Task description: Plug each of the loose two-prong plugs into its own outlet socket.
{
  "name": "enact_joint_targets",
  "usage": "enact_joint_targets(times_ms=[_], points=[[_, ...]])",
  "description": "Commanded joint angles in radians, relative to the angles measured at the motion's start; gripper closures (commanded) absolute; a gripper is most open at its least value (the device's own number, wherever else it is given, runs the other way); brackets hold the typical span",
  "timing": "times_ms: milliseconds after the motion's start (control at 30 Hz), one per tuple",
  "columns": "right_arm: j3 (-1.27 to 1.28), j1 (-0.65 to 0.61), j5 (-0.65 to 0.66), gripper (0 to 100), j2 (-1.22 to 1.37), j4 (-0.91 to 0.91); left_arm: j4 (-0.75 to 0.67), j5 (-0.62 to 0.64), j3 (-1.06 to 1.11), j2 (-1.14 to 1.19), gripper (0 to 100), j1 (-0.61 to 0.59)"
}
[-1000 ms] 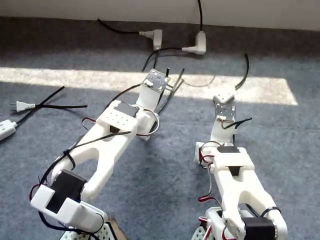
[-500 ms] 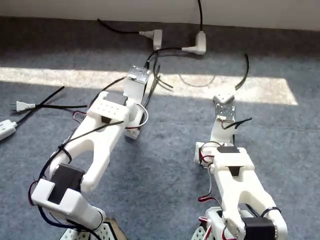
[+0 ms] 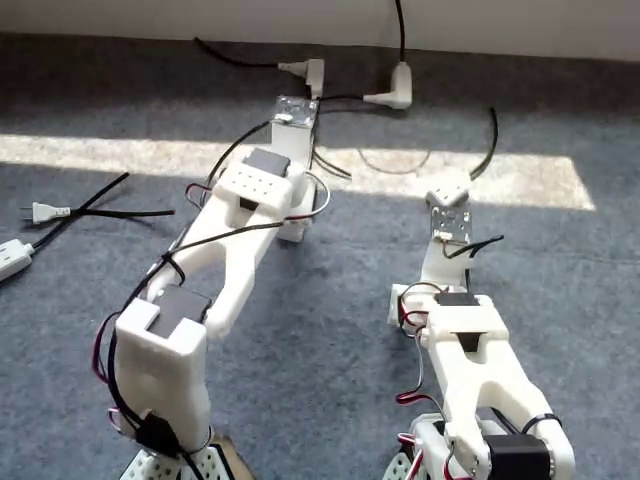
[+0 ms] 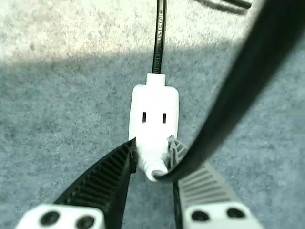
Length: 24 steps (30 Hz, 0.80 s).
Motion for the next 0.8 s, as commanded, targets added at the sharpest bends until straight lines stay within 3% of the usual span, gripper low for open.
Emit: enact_joint_targets(times_ms=[0, 200, 567, 767], points=[[-0.004, -0.019, -0.011, 99.2, -0.022, -0.025, -0.133, 0.038, -0.117, 0.104, 99, 0.059], [-0.004, -0.019, -0.011, 99.2, -0.022, -0.025, -0.137, 0.035, -0.22, 0.242, 99, 0.035], [-0.004, -0.021, -0.011, 99.2, -0.022, -0.025, 0.149, 0.002, -0.578, 0.435, 98, 0.022], [-0.005, -0.021, -0.011, 99.2, -0.022, -0.025, 0.362, -0.015, -0.742, 0.446, 81, 0.027]])
